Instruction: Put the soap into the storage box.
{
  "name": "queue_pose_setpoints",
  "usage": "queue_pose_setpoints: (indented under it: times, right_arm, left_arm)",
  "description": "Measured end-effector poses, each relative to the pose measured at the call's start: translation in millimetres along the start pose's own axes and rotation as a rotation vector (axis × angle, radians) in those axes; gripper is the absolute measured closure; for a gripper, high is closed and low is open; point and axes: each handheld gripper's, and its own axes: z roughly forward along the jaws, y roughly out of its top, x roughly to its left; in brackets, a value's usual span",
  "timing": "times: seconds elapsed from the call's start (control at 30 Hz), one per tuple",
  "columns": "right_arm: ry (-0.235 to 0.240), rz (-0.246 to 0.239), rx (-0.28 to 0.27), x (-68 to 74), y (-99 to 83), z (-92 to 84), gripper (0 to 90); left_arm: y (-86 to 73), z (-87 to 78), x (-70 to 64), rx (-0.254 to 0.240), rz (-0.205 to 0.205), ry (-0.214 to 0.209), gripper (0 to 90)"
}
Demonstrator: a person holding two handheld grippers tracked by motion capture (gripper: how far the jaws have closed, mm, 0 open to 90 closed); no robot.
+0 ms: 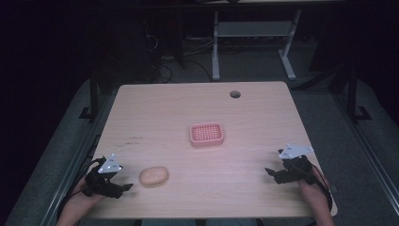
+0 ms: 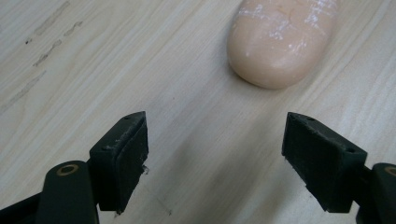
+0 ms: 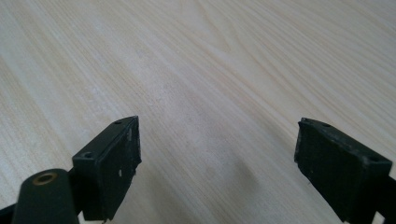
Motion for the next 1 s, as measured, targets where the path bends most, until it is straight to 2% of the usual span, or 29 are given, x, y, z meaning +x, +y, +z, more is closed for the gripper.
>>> queue_pose_setpoints:
  times: [0.27,0.53,0.7,1.0]
  right_arm:
    - [0.002,-0.007,0.003,0.3,0.5,0.7,14.0]
    - [-0.001,-0.007,0.0,0.2,0.7,0.4,14.0]
    - [0.0,-0.011,-0.003,0.4,1.1,0.3,13.9]
    - [0.002,-0.007,0.004,0.7,1.1,1.2,14.0]
  left_arm:
    - [6.3,1.1,-4.8,-0.007,0.01,-0.003,21.8]
    - [14.2,4.5,-10.1,0.0,0.049,-0.013,21.4]
    - [14.3,5.0,-11.5,0.012,0.05,-0.007,21.4]
    - [19.3,3.8,-14.5,0.0,0.065,0.001,21.4]
